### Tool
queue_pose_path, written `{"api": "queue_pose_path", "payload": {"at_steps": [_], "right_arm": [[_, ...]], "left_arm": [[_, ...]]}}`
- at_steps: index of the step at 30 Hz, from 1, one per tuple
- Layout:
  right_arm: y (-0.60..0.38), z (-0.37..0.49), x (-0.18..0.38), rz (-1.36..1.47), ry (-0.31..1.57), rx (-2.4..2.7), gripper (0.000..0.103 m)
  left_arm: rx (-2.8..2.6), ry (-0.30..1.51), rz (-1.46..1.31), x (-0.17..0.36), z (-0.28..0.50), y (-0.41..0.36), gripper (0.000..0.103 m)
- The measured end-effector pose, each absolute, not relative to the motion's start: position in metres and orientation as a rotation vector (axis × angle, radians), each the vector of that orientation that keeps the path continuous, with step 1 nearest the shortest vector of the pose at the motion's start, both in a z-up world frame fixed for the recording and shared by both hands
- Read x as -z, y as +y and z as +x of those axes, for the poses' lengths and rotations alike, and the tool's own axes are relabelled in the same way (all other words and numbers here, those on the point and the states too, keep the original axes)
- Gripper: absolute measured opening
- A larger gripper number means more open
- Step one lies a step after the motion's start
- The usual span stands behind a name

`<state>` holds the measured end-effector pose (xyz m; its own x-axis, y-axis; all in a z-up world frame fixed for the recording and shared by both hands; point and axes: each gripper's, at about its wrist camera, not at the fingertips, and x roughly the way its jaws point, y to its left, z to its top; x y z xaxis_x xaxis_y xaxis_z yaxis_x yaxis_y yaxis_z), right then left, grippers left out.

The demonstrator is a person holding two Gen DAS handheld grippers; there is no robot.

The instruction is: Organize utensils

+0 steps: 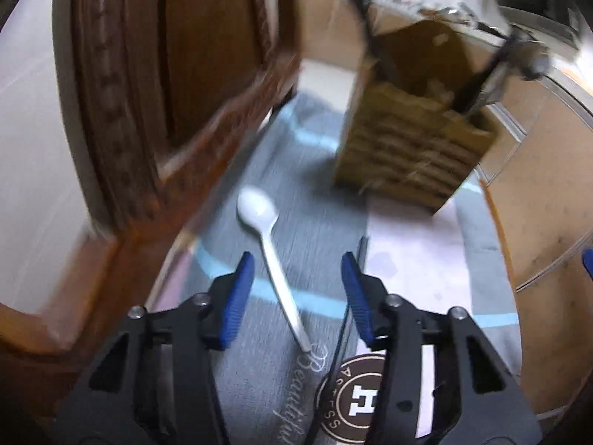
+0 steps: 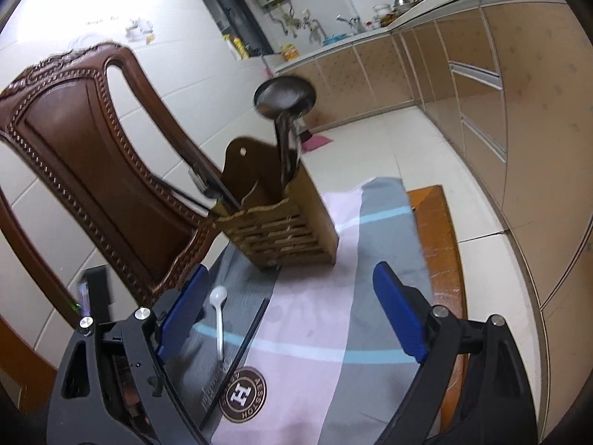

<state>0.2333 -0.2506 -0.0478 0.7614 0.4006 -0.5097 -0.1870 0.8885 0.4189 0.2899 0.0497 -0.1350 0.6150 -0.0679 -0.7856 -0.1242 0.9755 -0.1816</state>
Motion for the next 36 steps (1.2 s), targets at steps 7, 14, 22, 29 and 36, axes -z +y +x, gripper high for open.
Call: {"api": "queue_pose_path", "payload": {"at_steps": [7, 14, 22, 29, 36], "right_arm": [[-0.235, 0.24, 0.062, 0.31, 0.71, -0.347, 0.088], [-0.21, 0.25, 0.079, 0.256, 0.785, -0.365, 0.088], [-0.192, 0.26, 0.099, 0.207, 0.864, -0.357, 0.088], [-0.16, 0.283, 0.125, 0.167, 0.935, -0.308, 0.085], [-0.113, 0.323, 0.158, 0.103, 1.013, -0.271, 0.067]], "left_arm": [[-0.087, 0.981, -0.321, 0.16, 0.324, 0.061, 0.041], [-0.086, 0.997, -0.327, 0.173, 0.347, 0.062, 0.035], [-0.044, 0.936, -0.205, 0.158, 0.35, 0.054, 0.004], [0.042, 0.641, -0.032, 0.062, 0.282, 0.041, 0.004], [0.095, 0.343, 0.136, -0.008, 0.201, 0.036, 0.004]]}}
